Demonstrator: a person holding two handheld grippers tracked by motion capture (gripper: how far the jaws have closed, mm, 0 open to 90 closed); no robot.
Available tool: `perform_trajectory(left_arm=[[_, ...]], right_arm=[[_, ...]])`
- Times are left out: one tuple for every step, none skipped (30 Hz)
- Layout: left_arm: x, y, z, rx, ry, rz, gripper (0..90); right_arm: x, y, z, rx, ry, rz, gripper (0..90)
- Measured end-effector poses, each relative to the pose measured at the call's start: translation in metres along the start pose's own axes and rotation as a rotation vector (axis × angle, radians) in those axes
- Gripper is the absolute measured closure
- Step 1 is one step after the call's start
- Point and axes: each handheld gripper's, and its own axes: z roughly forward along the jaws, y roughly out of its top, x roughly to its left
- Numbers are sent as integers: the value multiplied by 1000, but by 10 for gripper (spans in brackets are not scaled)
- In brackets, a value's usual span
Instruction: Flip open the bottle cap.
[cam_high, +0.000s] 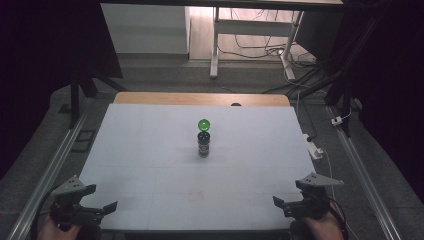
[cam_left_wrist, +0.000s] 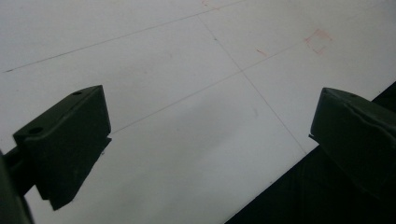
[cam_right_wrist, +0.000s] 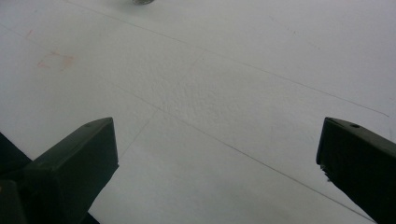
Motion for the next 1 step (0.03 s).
perform_trajectory(left_arm=[[0,1,0,3,-3,-2,0]], right_arm=[[0,0,0,3,-1,-2,0]])
